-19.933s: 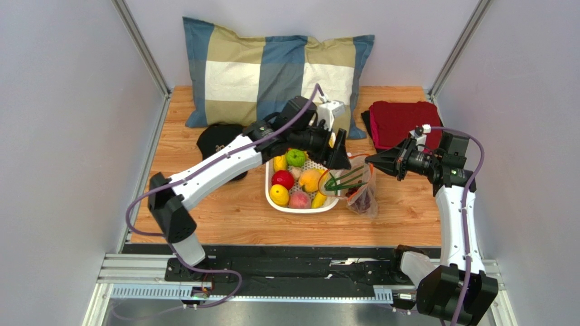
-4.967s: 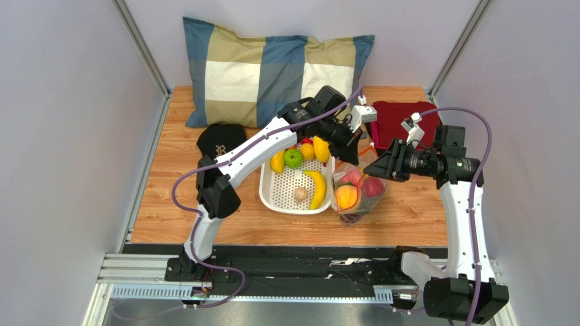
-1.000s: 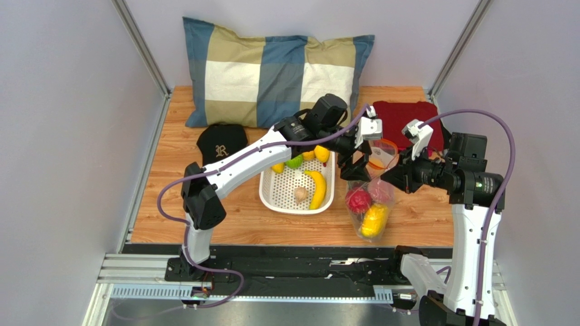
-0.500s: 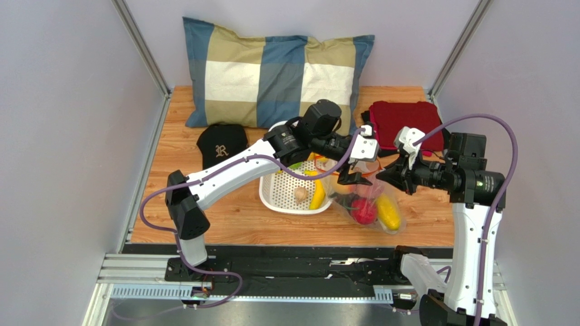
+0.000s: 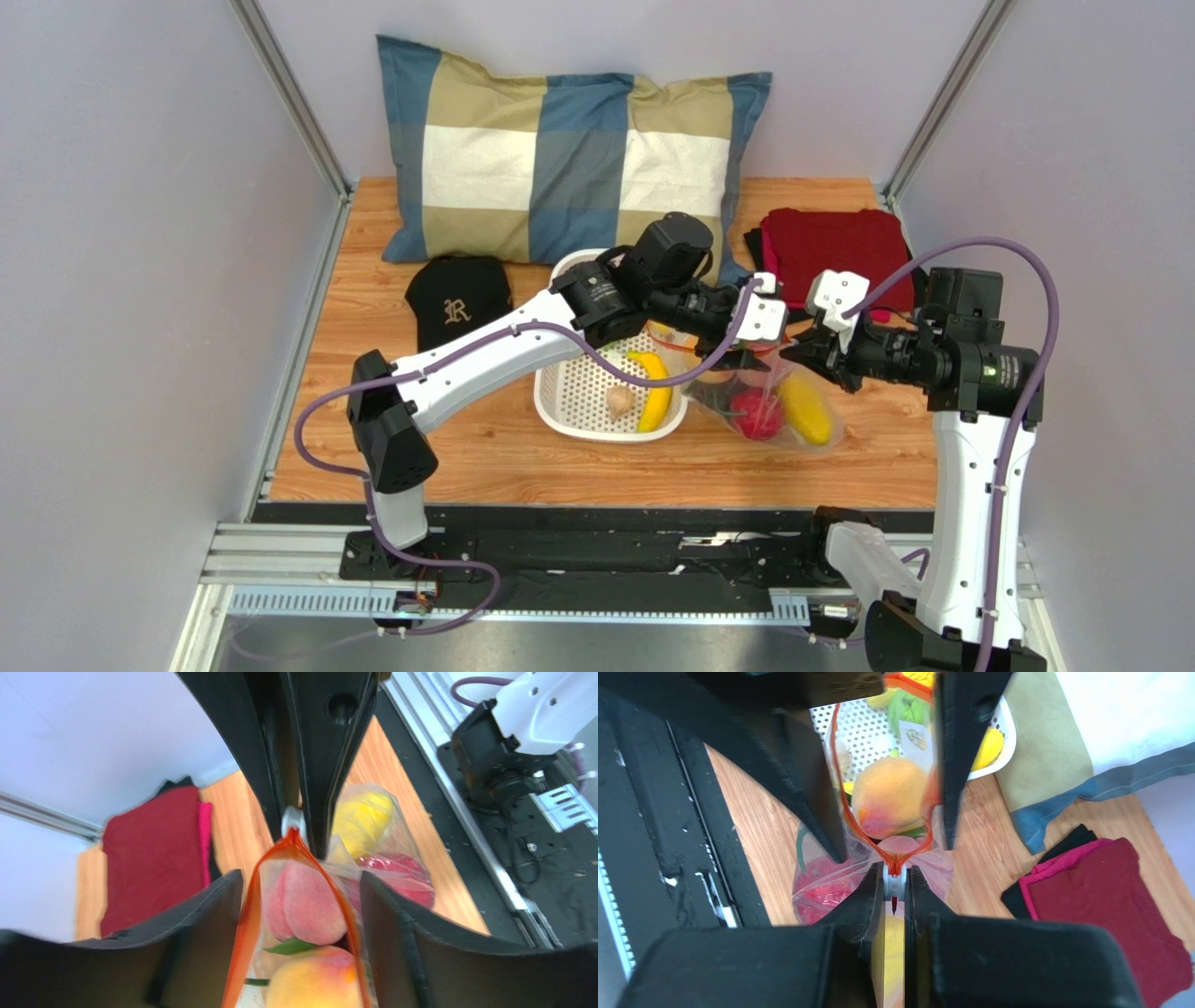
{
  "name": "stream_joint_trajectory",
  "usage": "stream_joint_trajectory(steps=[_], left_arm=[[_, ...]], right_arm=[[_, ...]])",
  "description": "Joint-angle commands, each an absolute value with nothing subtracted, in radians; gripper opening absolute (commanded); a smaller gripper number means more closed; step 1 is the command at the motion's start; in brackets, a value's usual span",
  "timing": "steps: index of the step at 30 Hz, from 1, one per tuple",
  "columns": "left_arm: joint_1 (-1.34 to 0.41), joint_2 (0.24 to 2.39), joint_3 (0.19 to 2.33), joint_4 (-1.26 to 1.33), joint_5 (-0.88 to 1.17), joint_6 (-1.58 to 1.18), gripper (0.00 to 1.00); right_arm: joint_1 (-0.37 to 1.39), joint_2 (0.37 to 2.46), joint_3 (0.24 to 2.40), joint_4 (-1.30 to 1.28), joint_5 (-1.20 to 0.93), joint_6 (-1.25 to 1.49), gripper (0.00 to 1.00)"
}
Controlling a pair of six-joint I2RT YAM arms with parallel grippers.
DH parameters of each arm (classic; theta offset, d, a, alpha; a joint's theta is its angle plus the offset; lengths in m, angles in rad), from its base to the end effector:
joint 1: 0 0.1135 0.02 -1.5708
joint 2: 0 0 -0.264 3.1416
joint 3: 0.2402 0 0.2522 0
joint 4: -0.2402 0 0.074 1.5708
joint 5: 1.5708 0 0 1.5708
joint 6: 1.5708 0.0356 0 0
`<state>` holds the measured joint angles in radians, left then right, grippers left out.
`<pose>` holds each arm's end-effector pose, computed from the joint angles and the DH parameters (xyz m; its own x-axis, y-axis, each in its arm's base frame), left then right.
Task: Place the food in the zip-top bag and seal the zipper
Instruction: Adjust the zipper food storage bag at the center of the board.
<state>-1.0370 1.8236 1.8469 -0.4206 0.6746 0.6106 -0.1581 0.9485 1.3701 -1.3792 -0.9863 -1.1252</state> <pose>0.1963 -0.3758 0.3954 0.3922 0.2164 -0.8941 0.9038 -0.2717 0.3307 0.1222 0.0106 0.4064 0.0012 -0.5044 -0.8635 -0.8956 0.3836 -0.2253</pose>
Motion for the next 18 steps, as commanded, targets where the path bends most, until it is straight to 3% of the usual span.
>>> stream_joint_trajectory(steps=[1, 2, 5, 6, 8, 9, 10, 12, 18], left_arm=[[-1.026, 1.841, 1.865, -0.476, 0.701, 0.603, 0.6], [-1.026, 1.844, 1.865, -0.476, 0.698, 0.595, 0.58], [-1.023, 1.859, 1.874, -0.477, 0.663, 0.563, 0.32], [-1.022, 1.861, 1.876, -0.476, 0.655, 0.54, 0.14], [-1.008, 1.868, 1.882, -0.468, 0.643, 0.488, 0.0], [-1.0, 1.868, 1.881, -0.462, 0.661, 0.47, 0.0], [-0.988, 1.865, 1.872, -0.453, 0.682, 0.45, 0.0], [-0.95, 1.85, 1.844, -0.379, 0.724, 0.359, 0.0], [-0.904, 1.815, 1.729, -0.193, 0.813, 0.229, 0.0]], right_arm=[[-0.153, 0.931, 1.425, -1.577, -0.999, -1.221, 0.0], [-0.153, 0.931, 1.43, -1.577, -0.997, -1.224, 0.0], [-0.153, 0.936, 1.433, -1.575, -0.997, -1.224, 0.0], [-0.153, 0.936, 1.436, -1.575, -0.997, -1.221, 0.03], [-0.153, 0.942, 1.437, -1.574, -0.985, -1.212, 0.21], [-0.153, 0.946, 1.437, -1.571, -0.977, -1.194, 0.28], [-0.153, 0.951, 1.436, -1.568, -0.968, -1.178, 0.47], [-0.156, 0.971, 1.431, -1.563, -0.942, -1.132, 0.63], [-0.213, 0.98, 1.362, -1.557, -1.041, -1.135, 0.64]])
